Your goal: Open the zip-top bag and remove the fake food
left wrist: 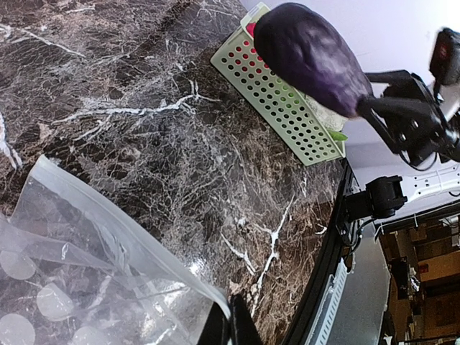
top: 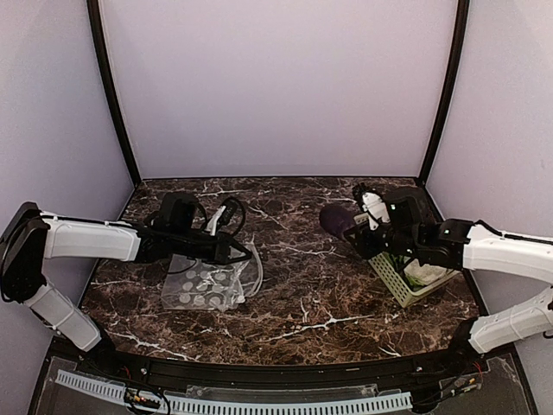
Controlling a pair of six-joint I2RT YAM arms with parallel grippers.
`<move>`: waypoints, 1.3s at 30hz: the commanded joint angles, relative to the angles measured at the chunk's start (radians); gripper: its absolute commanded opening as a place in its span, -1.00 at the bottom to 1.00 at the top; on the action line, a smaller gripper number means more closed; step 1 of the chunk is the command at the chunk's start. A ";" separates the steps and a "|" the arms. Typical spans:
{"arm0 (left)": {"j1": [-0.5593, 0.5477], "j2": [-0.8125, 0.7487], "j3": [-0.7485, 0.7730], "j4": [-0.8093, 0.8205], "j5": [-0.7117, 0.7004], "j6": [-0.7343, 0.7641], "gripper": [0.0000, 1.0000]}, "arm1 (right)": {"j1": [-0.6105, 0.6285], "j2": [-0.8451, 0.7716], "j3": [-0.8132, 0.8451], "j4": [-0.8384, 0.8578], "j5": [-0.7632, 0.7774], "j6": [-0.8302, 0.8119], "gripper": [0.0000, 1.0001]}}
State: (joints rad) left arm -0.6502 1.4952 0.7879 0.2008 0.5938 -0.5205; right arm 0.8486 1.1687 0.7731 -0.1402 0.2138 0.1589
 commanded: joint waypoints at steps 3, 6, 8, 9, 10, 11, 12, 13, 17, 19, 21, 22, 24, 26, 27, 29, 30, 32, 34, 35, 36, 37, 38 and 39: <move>-0.003 0.000 0.046 0.002 0.025 -0.006 -0.99 | -0.232 -0.043 0.021 -0.105 0.047 0.097 -0.49; -0.002 0.003 0.056 0.000 0.029 -0.007 -0.99 | -0.338 -0.059 0.007 -0.100 0.044 0.105 -0.46; -0.003 0.003 0.058 0.003 0.032 -0.009 -0.99 | -0.403 -0.064 -0.004 -0.092 0.040 0.098 -0.46; -0.003 0.004 0.059 0.005 0.033 -0.010 -0.99 | -0.432 -0.064 -0.010 -0.088 0.041 0.093 -0.45; -0.003 0.004 0.058 0.006 0.034 -0.011 -0.99 | -0.458 -0.062 -0.017 -0.083 0.040 0.087 -0.44; -0.003 0.004 0.057 0.008 0.035 -0.012 -0.99 | -0.481 -0.060 -0.027 -0.073 0.038 0.078 -0.43; -0.003 0.005 0.056 0.009 0.035 -0.012 -0.99 | -0.509 -0.056 -0.036 -0.064 0.040 0.075 -0.42; -0.003 0.006 0.055 0.012 0.035 -0.014 -0.99 | -0.528 -0.050 -0.042 -0.056 0.041 0.072 -0.42; -0.003 0.007 0.057 0.017 0.042 -0.018 -0.98 | -0.606 -0.019 -0.065 -0.023 0.020 0.059 -0.42; -0.003 0.007 0.057 0.013 0.044 -0.017 -0.98 | -0.629 0.001 -0.074 -0.006 0.007 0.052 -0.41; -0.003 0.005 0.058 0.008 0.044 -0.013 -0.99 | -0.644 0.015 -0.079 0.006 0.008 0.046 -0.34; -0.003 0.003 0.059 0.006 0.044 -0.013 -0.99 | -0.652 0.021 -0.083 0.011 0.007 0.041 -0.24; -0.003 0.002 0.059 0.003 0.041 -0.011 -0.99 | -0.666 0.028 -0.087 0.018 0.007 0.033 0.00; -0.003 0.004 0.059 0.002 0.042 -0.012 -0.99 | -0.676 0.029 -0.089 0.023 0.006 0.024 0.13; -0.003 0.006 0.061 0.001 0.041 -0.012 -0.99 | -0.682 0.028 -0.090 0.022 0.005 0.020 0.21; -0.003 0.006 0.063 0.000 0.042 -0.012 -0.99 | -0.690 0.024 -0.090 0.020 0.004 0.016 0.32; -0.003 0.007 0.063 0.000 0.042 -0.011 -0.99 | -0.693 0.020 -0.092 0.017 0.007 0.015 0.37; -0.003 0.007 0.064 -0.001 0.040 -0.012 -0.99 | -0.695 0.007 -0.096 0.017 0.002 0.015 0.44; -0.003 0.007 0.066 -0.005 0.041 -0.010 -0.99 | -0.695 -0.008 -0.102 0.021 -0.015 0.008 0.52; -0.003 0.004 0.066 -0.008 0.040 -0.009 -0.99 | -0.695 -0.009 -0.102 0.024 -0.028 -0.002 0.56; -0.003 0.002 0.066 -0.015 0.039 -0.004 -0.99 | -0.695 -0.002 -0.097 0.024 -0.035 -0.013 0.60; -0.003 -0.001 0.066 -0.020 0.037 0.001 -0.99 | -0.695 0.012 -0.084 0.007 -0.040 -0.021 0.62; -0.003 -0.003 0.066 -0.027 0.036 0.005 -0.99 | -0.694 0.022 -0.074 -0.001 -0.052 -0.030 0.62; -0.003 -0.006 0.066 -0.030 0.034 0.006 -0.98 | -0.694 0.025 -0.071 0.003 -0.072 -0.034 0.65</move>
State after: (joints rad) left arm -0.6502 1.5036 0.8318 0.2066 0.6209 -0.5343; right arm 0.1577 1.1816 0.6838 -0.1501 0.1947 0.1577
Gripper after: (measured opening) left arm 0.007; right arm 0.809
